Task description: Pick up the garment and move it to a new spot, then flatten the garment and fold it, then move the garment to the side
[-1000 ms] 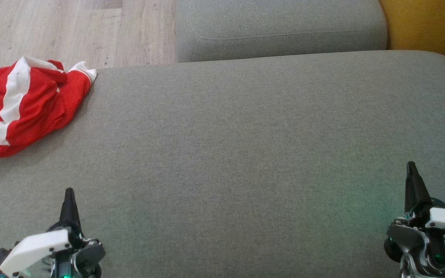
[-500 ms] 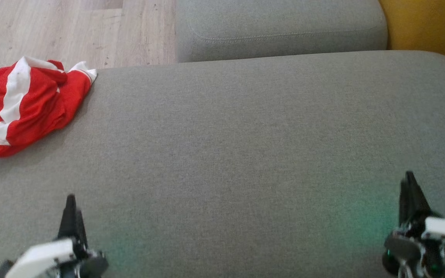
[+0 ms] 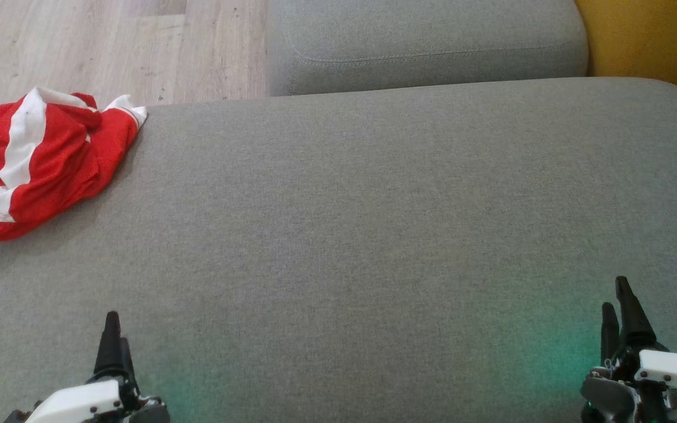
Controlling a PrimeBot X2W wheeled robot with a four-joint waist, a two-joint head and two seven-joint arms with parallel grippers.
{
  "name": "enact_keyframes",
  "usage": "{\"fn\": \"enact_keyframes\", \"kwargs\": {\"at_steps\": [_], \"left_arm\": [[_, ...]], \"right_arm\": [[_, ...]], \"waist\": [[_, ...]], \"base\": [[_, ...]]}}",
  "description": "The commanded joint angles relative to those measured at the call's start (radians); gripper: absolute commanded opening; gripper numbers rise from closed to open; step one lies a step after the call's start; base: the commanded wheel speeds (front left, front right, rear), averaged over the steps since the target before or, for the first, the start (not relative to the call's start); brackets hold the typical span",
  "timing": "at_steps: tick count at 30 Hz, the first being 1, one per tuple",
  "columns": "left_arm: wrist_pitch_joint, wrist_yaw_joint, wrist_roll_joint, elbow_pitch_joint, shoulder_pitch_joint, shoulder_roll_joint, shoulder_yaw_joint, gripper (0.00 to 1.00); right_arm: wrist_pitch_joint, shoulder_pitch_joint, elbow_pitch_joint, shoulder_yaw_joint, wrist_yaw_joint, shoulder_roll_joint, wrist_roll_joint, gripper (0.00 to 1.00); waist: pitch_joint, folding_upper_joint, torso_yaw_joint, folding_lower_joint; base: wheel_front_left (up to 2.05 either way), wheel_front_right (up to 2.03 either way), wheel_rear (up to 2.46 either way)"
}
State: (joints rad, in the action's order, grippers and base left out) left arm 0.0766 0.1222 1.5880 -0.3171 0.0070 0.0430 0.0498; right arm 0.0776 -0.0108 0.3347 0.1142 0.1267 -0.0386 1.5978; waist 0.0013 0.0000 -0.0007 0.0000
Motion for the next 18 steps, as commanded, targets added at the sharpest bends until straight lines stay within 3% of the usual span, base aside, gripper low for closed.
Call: {"fn": "enact_keyframes", "kwargs": {"at_steps": [1, 18], "left_arm": [[-0.013, -0.005, -0.021, 0.044, -0.030, 0.003, -0.005, 1.00], [-0.060, -0.045, -0.210, 0.129, -0.032, 0.004, -0.049, 1.00]], "right_arm": [[-0.016, 0.033, -0.043, -0.003, 0.001, -0.003, -0.020, 1.00], [-0.063, 0.032, -0.092, -0.022, 0.001, -0.004, -0.228, 1.00]], "waist": [[0.000, 0.0000, 0.000, 0.0000], [-0.002, 0.0000, 0.003, 0.0000]], "base": [[0.00, 0.00, 0.00], [0.00, 0.00, 0.00]]}}
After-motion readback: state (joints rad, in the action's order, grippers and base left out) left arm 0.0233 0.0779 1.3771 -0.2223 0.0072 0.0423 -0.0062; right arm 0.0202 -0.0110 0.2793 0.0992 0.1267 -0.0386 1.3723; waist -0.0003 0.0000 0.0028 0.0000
